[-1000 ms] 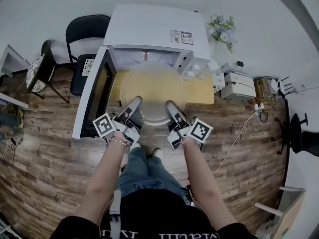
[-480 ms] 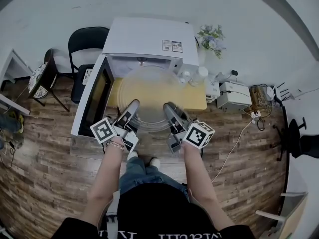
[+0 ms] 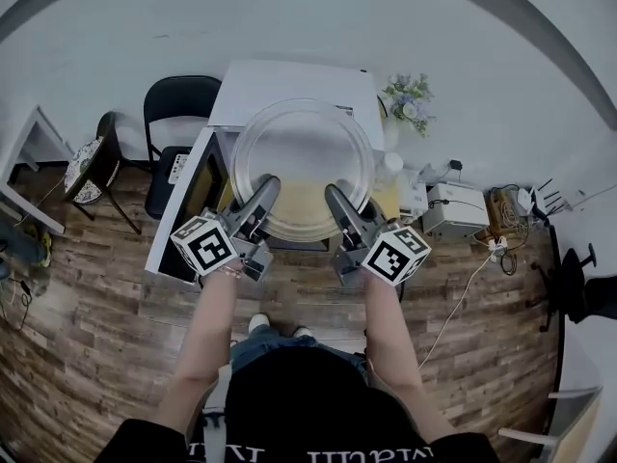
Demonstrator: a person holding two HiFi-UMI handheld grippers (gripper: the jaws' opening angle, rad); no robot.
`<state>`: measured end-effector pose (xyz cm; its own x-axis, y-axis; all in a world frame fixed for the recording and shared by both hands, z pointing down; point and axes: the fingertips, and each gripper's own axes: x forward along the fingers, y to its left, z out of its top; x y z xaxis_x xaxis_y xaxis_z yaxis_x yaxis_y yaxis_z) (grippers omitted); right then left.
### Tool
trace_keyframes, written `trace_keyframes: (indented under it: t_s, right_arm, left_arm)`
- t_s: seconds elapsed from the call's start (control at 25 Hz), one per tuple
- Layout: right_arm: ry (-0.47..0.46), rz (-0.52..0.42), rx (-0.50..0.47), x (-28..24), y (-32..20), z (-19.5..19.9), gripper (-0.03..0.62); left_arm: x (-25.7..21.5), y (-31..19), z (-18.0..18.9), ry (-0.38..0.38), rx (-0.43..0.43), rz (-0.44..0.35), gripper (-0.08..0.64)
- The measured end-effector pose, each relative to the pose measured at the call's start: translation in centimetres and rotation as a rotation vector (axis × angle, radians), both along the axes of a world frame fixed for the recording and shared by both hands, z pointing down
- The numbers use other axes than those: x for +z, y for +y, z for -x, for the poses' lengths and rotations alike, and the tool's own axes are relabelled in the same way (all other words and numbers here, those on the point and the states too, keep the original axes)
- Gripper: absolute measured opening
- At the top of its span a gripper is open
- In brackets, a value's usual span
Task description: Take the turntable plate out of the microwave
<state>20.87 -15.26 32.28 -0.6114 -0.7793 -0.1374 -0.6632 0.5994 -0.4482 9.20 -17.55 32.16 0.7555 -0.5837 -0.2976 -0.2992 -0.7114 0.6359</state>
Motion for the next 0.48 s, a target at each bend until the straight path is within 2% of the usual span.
trace_keyframes:
  t_s: [0.2,0.48]
  right_arm:
    - [0.019,-0.060,-0.001,-2.5,-1.4,-0.1,0.153]
    - [0.006,-0.149,0.011,-6.9,-2.7,-0.7,0.158]
  left_arm:
    - [-2.7,-1.2,-0.2,-0.031,-0.034,-0.084,0.098]
    - [-7.6,-2.4,-0.9,-0.116,-0.067,-0.237,0.120]
